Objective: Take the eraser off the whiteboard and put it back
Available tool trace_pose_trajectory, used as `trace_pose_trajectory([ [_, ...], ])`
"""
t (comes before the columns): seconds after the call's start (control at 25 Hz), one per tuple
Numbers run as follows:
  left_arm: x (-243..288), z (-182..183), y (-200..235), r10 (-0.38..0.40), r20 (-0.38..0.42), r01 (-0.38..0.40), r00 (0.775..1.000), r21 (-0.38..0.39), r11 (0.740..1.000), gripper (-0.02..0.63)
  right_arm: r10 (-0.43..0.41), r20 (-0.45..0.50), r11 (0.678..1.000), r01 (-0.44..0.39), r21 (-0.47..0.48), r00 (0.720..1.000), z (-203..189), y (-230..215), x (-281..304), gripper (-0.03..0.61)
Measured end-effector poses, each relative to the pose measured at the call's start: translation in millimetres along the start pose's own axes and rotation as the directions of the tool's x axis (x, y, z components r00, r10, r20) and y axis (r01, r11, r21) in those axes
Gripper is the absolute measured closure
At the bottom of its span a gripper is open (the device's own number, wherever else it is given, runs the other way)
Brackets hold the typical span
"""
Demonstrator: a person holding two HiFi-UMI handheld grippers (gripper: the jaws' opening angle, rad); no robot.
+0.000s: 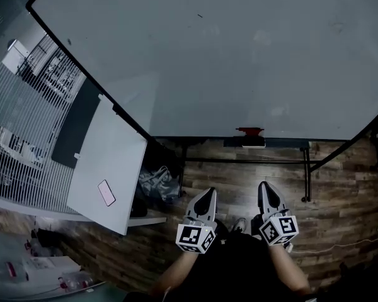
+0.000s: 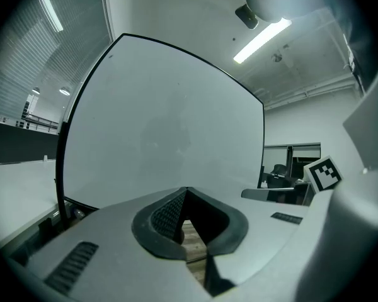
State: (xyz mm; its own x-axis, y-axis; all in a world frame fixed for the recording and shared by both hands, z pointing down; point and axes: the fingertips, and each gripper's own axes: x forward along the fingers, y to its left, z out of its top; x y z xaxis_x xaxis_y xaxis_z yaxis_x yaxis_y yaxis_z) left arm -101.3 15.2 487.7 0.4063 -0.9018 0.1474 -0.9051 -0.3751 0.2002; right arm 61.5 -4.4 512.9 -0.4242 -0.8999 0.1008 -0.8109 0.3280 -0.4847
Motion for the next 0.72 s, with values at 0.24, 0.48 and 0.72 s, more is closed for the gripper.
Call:
trace_pose_trajectory([
  [0.24,23,0,-4,0.009,-0.001,-0.009,1.0,0.022,1.0,0.615,0.0,0.001,0.999,0.0,0.055,1.0,3,-25,17,0.565],
  [0.48,57,-15,2,-0.017,-0.02,0.017,1.0,0.004,1.0,0.615,-0.006,-0.024,0.998,0.008,0.065,1.0,-8,-45,44,0.563],
  [0.72,82,-26,10,-0.045,-0.045,0.044,0.998,-0.019,0.999,0.615,-0.033,-0.042,0.982,0.04,0.185,0.999,-30,-70,70,0.563],
])
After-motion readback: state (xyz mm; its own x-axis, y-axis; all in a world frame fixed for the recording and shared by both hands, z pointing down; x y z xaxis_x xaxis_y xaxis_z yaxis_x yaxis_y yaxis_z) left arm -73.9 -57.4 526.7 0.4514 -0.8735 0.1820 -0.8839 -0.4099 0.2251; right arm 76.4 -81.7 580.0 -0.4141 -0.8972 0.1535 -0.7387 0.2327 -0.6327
